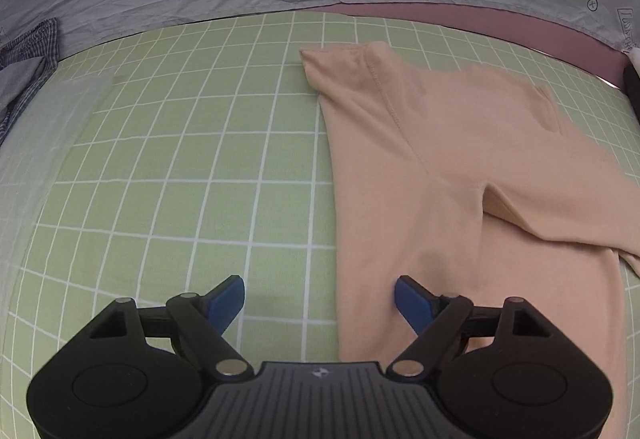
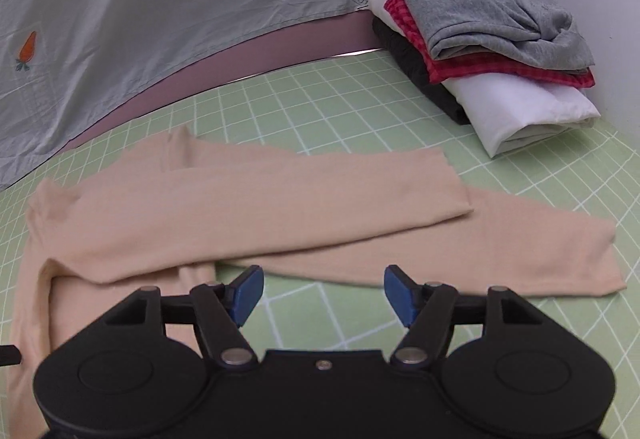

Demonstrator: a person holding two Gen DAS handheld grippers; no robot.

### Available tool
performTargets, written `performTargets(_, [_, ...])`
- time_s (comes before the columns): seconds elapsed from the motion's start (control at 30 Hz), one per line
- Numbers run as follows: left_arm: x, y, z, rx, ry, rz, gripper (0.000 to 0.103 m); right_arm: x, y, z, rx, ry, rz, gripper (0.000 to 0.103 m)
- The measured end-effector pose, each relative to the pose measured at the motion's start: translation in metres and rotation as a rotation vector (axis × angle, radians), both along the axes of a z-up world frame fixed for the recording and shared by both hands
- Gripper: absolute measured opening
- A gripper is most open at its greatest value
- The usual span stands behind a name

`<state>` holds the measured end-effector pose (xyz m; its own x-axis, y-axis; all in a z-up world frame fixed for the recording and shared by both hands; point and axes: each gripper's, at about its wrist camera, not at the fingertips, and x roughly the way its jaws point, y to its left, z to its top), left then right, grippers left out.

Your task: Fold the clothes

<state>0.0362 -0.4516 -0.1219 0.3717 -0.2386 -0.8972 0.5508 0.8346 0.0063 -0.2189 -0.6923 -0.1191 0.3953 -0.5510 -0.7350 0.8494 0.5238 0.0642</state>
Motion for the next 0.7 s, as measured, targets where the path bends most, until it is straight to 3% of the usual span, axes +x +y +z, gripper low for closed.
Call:
performTargets(0.23, [0.025, -0.027, -0.010, 0.038, 0.009, 0.011, 0.088, 0.002, -0.078, -0.017, -0.012, 0.043, -0.116, 0.070])
performTargets(0.33, [0.026, -0.027, -0.013, 0.039, 0.005, 0.016, 0.093, 0.000, -0.092, -0.027, -0.007, 0.068, -0.149, 0.070])
performTargets(0.5, [0.026, -0.022, -0.014, 0.021, 0.019, 0.033, 0.094, -0.005, -0.096, -0.033, 0.003, 0.033, -0.141, 0.074])
performTargets(0.6, [0.025, -0.022, -0.011, 0.028, 0.013, 0.025, 0.094, -0.006, -0.093, -0.030, -0.010, 0.018, -0.105, 0.049])
performTargets(0.67, [0.023, -0.020, -0.006, 0.034, -0.001, 0.015, 0.094, -0.005, -0.086, -0.025, -0.043, 0.022, -0.075, 0.015])
performTargets(0.7, [0.020, -0.016, -0.002, 0.023, -0.006, 0.014, 0.094, -0.006, -0.082, -0.020, -0.049, 0.003, -0.058, 0.005])
